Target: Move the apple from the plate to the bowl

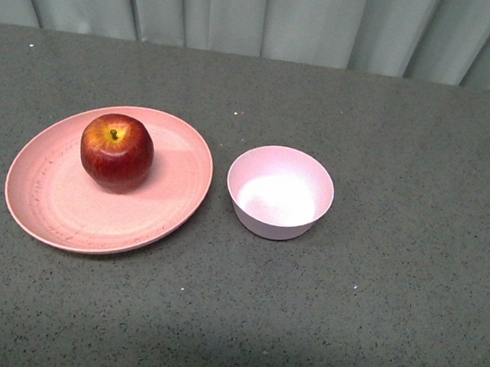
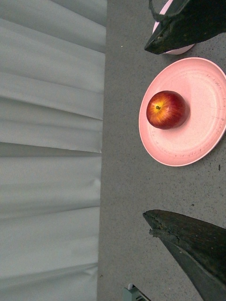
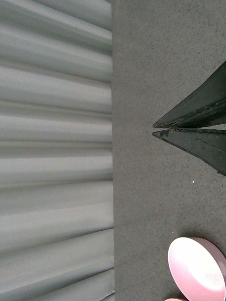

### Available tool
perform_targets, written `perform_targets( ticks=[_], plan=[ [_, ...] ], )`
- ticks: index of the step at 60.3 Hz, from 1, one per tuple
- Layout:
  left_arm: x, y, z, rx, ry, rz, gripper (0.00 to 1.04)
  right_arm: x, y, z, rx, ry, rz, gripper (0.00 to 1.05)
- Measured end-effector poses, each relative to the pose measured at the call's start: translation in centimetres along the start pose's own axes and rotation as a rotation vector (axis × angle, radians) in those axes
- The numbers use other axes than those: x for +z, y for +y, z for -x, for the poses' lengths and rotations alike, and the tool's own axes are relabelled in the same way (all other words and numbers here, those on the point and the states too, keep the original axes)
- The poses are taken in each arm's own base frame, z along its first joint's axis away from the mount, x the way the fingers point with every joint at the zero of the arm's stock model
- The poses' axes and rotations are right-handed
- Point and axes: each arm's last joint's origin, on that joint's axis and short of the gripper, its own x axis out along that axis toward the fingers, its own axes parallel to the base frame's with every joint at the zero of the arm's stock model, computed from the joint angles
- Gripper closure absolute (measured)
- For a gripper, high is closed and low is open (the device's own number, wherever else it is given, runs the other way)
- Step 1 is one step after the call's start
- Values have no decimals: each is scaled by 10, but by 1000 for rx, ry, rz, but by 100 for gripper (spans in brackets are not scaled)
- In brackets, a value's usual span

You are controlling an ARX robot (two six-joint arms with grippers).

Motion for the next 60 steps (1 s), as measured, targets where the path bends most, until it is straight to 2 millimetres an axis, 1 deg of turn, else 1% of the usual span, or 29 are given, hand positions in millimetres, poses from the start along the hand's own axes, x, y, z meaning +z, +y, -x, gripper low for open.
perform_targets(
  ticks=[22, 52, 57, 60],
  plan=[
    [0, 0, 0, 0, 0, 0, 7, 2, 0, 11, 0, -8, 0, 104],
    [0, 0, 0, 0, 0, 0, 7, 2, 0, 21, 0, -9, 0, 104],
    [0, 0, 0, 0, 0, 0, 7, -3, 0, 28, 3, 27, 0, 104],
    [0, 0, 0, 0, 0, 0, 7, -2, 0, 31, 3, 6, 0, 104]
  ],
)
